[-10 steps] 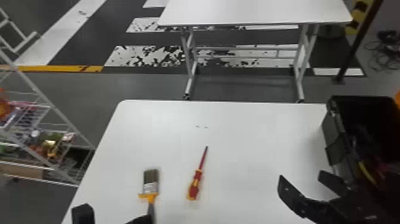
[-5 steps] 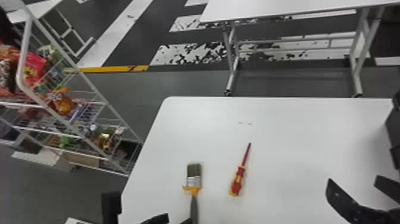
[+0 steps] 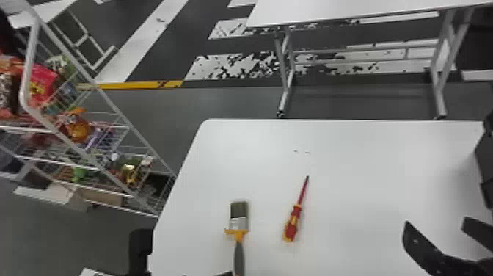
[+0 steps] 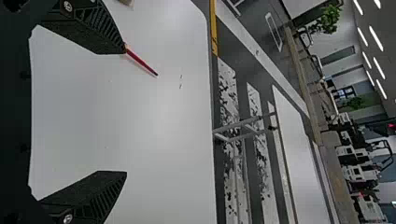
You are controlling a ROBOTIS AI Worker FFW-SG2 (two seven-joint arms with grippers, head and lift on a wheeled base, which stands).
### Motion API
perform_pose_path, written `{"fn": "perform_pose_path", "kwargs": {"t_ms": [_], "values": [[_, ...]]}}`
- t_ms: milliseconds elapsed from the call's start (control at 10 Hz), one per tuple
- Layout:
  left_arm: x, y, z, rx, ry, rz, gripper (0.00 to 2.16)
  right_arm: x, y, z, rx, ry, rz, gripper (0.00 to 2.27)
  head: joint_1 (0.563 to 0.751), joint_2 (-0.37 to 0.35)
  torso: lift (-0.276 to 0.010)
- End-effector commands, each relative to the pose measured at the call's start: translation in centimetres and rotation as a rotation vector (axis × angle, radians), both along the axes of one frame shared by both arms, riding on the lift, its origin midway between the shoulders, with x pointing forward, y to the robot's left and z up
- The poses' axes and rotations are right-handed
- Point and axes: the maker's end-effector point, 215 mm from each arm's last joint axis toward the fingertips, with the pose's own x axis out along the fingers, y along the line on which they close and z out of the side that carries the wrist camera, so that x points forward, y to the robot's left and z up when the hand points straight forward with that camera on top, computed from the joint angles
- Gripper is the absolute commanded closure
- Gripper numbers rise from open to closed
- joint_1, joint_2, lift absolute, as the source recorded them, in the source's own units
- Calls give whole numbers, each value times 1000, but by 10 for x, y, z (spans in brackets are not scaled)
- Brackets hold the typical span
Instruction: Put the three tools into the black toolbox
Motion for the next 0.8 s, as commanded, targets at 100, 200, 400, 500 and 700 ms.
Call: {"fn": "perform_pose_path", "kwargs": {"t_ms": [100, 200, 400, 500, 700], "values": [[6, -5, 6, -15, 33, 0, 36, 0, 1, -2, -10, -4, 3, 80, 695, 350, -51], [2, -7, 6, -23, 76, 5, 36, 0, 2, -1, -10, -9, 4, 83, 695, 350, -51], [13, 7, 9, 38, 82, 14, 36, 0, 4, 0, -12, -10, 9, 83, 695, 350, -51], [17, 16, 11, 82, 79, 12, 36, 0, 5, 0, -12, -12, 11, 83, 695, 350, -51], [22, 26, 7, 152, 92, -2, 36, 1, 7, 1, -13, -16, 20, 83, 695, 350, -51]]}}
